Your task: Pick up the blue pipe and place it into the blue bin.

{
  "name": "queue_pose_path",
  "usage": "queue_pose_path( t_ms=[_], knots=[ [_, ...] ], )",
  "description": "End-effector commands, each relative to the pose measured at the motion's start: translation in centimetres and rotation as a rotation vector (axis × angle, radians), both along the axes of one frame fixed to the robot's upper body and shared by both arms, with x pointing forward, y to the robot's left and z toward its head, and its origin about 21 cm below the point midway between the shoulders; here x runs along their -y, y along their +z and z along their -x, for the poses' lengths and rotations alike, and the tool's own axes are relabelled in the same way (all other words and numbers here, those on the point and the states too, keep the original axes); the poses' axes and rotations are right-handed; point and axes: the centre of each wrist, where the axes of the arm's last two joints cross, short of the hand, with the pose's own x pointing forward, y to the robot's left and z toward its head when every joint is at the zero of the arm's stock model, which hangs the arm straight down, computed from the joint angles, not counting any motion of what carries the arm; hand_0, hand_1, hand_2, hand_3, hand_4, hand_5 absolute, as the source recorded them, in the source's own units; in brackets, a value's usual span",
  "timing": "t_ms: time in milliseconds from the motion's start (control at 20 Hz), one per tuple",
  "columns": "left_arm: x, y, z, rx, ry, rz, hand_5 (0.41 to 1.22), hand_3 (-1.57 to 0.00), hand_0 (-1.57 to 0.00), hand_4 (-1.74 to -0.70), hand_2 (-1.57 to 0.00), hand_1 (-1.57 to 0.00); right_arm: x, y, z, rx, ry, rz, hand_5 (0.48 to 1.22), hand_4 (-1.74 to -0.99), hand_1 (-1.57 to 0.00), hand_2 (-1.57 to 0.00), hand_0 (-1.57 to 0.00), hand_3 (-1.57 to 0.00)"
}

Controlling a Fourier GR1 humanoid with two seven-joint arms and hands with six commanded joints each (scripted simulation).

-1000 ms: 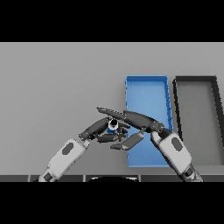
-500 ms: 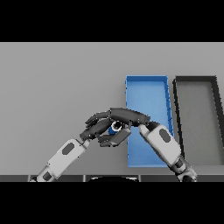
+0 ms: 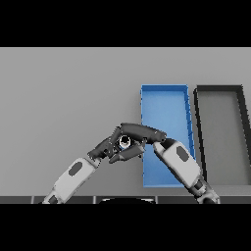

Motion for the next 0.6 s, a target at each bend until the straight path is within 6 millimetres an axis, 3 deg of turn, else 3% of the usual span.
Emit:
queue_pose_path(
  t_ms=[0, 150, 200, 250, 400, 500, 550],
  knots=[
    [0.0, 0.2, 0.0, 0.007, -0.007, -0.013, 1.216, -0.55, -1.48, -1.73, -1.47, -1.45, 0.2, 0.0, 0.1, 0.019, 0.005, -0.012, 1.086, -1.465, -1.48, -1.48, -1.48, -1.45],
    [0.3, -0.1, -0.5, 0.038, -0.013, -0.021, 1.219, -0.51, -1.5, -1.73, -1.52, -1.36, 0.1, -0.2, 0.3, -0.006, 0.018, -0.004, 1.152, -1.473, -1.52, -1.52, -1.52, -1.51],
    [-0.1, -0.1, -0.7, 0.048, -0.029, -0.03, 1.219, -0.53, -1.43, -1.64, -1.35, -1.22, -0.3, -0.1, 0.3, -0.019, 0.024, 0.001, 1.166, -1.474, -1.53, -1.53, -1.53, -1.52],
    [-0.1, -0.2, -0.5, 0.059, -0.041, -0.044, 1.219, -0.52, -1.41, -1.54, -1.24, -1.19, -0.2, -0.3, 0.5, -0.02, 0.026, 0.002, 1.177, -1.477, -1.54, -1.54, -1.54, -1.53],
    [-0.4, -0.2, -0.7, 0.064, -0.084, -0.086, 1.22, -0.27, -0.78, -1.25, -0.65, -0.64, -0.6, 0.0, 0.6, -0.012, 0.018, 0.006, 1.198, -1.481, -1.56, -1.56, -1.56, -1.55],
    [-0.6, 0.0, -0.7, 0.074, -0.108, -0.115, 1.184, -0.17, -0.5, -1.11, -0.42, -0.41, -0.5, 0.1, 0.8, -0.006, 0.016, -0.003, 1.206, -1.482, -1.56, -1.56, -1.56, -1.56],
    [-0.7, 0.1, -0.5, 0.084, -0.114, -0.113, 1.118, -0.14, -0.4, -1.05, -0.33, -0.33, -0.3, 0.3, 1.0, -0.009, 0.019, -0.016, 1.209, -1.483, -1.56, -1.56, -1.56, -1.56]
  ],
)
